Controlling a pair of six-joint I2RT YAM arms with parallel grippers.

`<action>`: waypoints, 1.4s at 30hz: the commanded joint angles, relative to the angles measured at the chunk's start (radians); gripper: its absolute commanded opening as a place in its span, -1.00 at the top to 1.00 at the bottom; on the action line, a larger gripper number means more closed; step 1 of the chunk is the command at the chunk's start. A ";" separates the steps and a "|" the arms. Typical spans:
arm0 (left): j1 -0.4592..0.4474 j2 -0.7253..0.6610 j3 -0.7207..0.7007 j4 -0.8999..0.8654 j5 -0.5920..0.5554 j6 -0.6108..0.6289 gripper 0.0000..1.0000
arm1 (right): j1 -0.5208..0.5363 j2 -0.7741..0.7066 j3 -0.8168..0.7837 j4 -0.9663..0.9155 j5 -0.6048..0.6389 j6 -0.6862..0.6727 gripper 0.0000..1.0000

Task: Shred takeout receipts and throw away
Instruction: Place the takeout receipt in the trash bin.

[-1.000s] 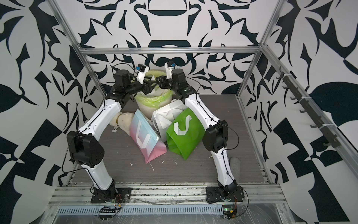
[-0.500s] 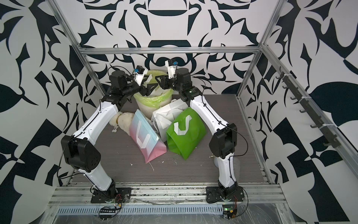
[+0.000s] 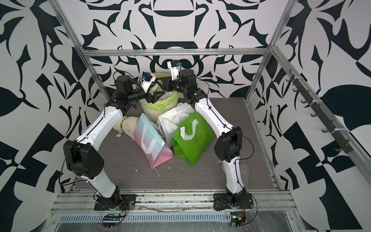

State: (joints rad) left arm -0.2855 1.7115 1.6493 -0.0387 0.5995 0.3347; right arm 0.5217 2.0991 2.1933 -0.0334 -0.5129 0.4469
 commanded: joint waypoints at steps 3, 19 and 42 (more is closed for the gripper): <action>0.003 -0.039 -0.030 0.045 0.039 -0.013 -0.59 | 0.005 0.002 0.066 0.033 -0.015 0.057 0.03; 0.002 -0.039 -0.028 0.038 0.064 -0.021 -0.61 | 0.011 0.033 0.069 0.117 -0.033 0.154 0.43; 0.003 -0.161 -0.190 0.244 -0.270 -0.123 -0.99 | 0.012 0.020 0.027 0.036 0.158 0.089 1.00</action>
State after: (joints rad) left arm -0.2844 1.5986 1.4750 0.1371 0.4217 0.2710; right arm 0.5282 2.1548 2.2147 -0.0044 -0.3977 0.5671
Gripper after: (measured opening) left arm 0.994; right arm 0.047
